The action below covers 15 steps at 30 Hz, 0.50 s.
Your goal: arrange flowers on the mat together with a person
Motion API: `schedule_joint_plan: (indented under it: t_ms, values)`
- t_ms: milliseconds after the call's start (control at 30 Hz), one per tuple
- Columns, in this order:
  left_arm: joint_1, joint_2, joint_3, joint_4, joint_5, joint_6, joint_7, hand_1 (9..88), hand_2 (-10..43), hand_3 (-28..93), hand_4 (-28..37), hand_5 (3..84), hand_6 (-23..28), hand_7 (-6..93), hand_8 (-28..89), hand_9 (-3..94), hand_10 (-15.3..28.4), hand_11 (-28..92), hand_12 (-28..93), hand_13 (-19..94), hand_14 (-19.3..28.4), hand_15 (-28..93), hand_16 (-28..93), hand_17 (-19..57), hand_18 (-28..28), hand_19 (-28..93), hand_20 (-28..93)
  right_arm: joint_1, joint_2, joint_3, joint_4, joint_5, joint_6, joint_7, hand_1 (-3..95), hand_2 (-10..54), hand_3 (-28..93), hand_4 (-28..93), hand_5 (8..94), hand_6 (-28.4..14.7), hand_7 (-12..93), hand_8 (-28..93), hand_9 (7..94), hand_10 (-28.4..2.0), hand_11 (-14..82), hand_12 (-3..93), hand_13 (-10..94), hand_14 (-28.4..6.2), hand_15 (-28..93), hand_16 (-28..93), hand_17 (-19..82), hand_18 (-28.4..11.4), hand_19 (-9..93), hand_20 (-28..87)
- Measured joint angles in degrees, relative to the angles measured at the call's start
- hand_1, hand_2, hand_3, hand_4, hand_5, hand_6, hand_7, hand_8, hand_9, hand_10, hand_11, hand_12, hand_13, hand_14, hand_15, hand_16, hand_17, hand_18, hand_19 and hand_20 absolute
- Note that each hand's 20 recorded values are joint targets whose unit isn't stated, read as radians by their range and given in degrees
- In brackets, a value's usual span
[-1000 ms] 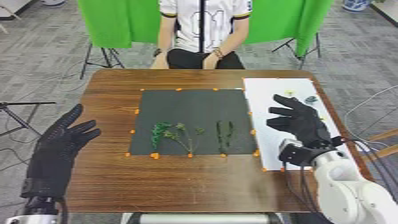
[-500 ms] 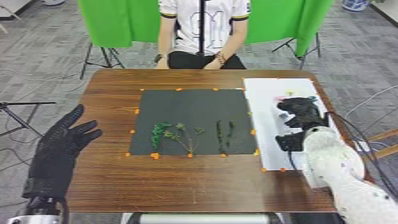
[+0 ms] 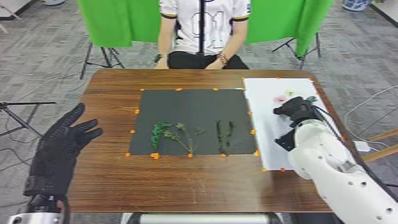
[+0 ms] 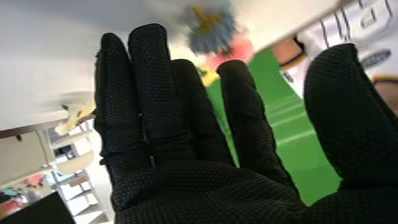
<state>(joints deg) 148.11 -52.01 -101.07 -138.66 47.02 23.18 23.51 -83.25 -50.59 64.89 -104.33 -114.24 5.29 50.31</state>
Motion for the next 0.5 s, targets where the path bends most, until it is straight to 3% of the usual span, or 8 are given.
schedule_joint_plan:
  t_ms: [133, 233, 333, 400, 500]
  values:
    - [-0.41, -0.09, 0.00, 0.00, 0.05, -0.03, -0.26, 19.3, 2.0, 78, -28.3, 30.5, 4.5, 15.4, -11, 33.1, 18.7, 24, 11, 23, 26.2, 51, -9, -11.8, 22.3, 45, 13, 1.47, 0.30, -2.49, 1.92, -2.20, -1.05, 0.43, 42.0, -8.9, 72, -25, 54.9, 0.5, 16, -12, 56.9, -16.5, 16.3, 13.8, 60, -15.1, 52, 8, 35, -23.5, 77, -9]
    - [-0.58, -0.10, 0.00, 0.01, 0.05, -0.04, -0.40, 19.5, 1.9, 78, -28.3, 30.5, 4.6, 15.4, -11, 33.1, 18.7, 24, 11, 23, 26.2, 51, -9, -11.8, 22.3, 45, 13, 3.12, 0.66, -5.00, 3.29, -5.69, -2.41, 0.51, 48.0, -9.5, 71, -27, 61.6, 1.7, 18, -13, 63.4, -14.4, 18.1, 14.2, 65, -11.8, 50, 9, 40, -20.4, 75, -10]
    - [-0.63, -0.10, 0.00, 0.02, 0.05, -0.04, -0.41, 19.5, 1.9, 78, -28.3, 30.5, 4.5, 15.5, -11, 33.1, 18.7, 24, 11, 23, 26.2, 51, -9, -11.8, 22.2, 45, 13, 4.81, 1.32, -8.40, 4.76, -10.82, -2.93, 0.51, 54.3, -9.5, 66, -28, 67.2, 2.1, 19, -6, 68.9, -12.3, 19.7, 15.5, 69, -7.7, 44, 20, 44, -18.0, 76, -12]
    - [-0.65, -0.10, 0.00, 0.02, 0.05, -0.04, -0.40, 19.5, 1.9, 78, -28.3, 30.5, 4.5, 15.4, -11, 33.2, 18.7, 24, 11, 23, 26.2, 51, -9, -11.7, 22.2, 45, 13, 5.56, 1.85, -10.76, 5.49, -14.29, -2.80, 0.49, 61.1, -9.5, 58, -28, 73.0, 2.4, 21, -2, 77.6, -9.6, 11.5, 25.5, 74, -4.2, 41, 26, 47, -15.4, 77, -13]
    - [-0.66, -0.03, 0.03, 0.03, 0.03, -0.04, -0.36, 19.5, 1.8, 79, -28.3, 30.5, 4.6, 15.4, -11, 33.1, 18.7, 24, 11, 23, 26.1, 51, -9, -11.8, 22.2, 45, 13, 6.21, 2.48, -13.42, 6.03, -17.89, -1.11, 0.48, 66.4, -9.5, 56, -28, 78.6, 3.0, 22, 1, 85.8, -6.7, 9.5, 32.9, 80, 0.0, 39, 30, 52, -12.8, 83, -16]
